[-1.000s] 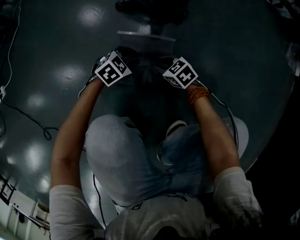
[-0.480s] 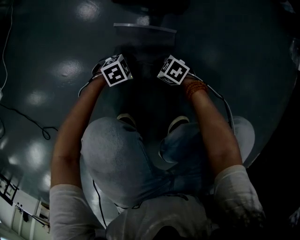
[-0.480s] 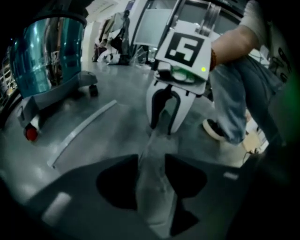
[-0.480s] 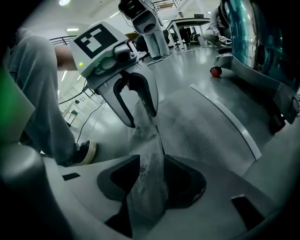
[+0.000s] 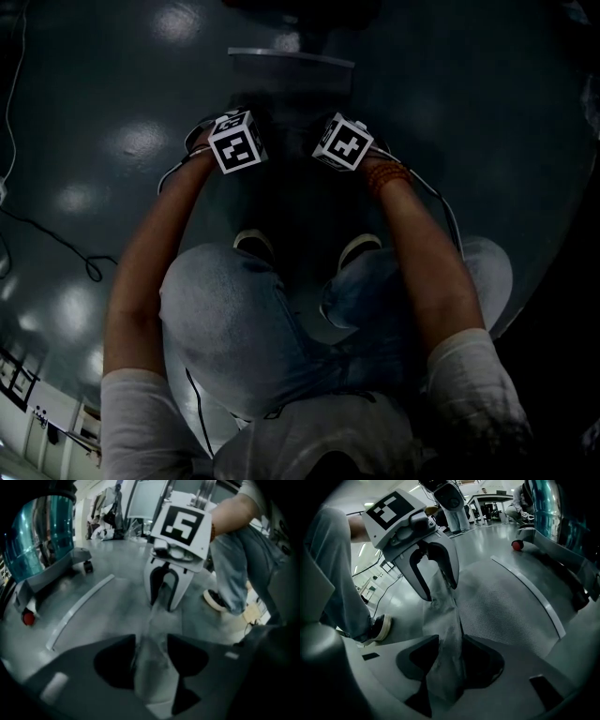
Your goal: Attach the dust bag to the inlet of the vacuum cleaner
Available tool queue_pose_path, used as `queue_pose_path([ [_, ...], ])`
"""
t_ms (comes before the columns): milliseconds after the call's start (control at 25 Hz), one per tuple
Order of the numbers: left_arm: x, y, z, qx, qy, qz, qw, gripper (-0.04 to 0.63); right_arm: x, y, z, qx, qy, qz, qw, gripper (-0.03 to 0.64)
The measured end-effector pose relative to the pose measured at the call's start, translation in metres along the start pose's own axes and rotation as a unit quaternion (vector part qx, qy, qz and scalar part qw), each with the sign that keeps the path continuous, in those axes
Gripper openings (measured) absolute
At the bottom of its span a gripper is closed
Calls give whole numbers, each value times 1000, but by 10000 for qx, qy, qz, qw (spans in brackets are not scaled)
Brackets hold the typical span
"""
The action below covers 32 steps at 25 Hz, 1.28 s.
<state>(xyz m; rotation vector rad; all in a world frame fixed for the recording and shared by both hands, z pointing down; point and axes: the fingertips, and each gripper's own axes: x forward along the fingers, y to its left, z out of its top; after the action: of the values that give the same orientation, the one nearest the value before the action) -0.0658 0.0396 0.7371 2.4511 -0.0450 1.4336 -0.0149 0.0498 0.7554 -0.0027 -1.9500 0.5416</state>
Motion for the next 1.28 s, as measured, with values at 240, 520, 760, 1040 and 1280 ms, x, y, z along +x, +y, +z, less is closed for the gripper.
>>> queue_pose_path([
  [240, 6, -6, -2, 427, 237, 64, 9988, 95, -2, 7, 0, -266, 33, 36, 9996, 37],
  [520, 7, -5, -8, 436, 411, -142, 9981, 126, -17, 13, 4, -667, -50, 66, 9977, 31],
  [760, 0, -13, 4, 355, 245, -571, 9974, 168, -47, 22, 7, -967, -71, 15, 9953, 29],
  [1040, -58, -3, 51, 566, -82, -196, 9982, 27, -114, 16, 33, -1147, -318, -482, 9917, 29],
  [1280, -144, 23, 110, 1024, -104, 727, 9920, 25, -206, 4, 78, -1679, -667, -1441, 9729, 29],
])
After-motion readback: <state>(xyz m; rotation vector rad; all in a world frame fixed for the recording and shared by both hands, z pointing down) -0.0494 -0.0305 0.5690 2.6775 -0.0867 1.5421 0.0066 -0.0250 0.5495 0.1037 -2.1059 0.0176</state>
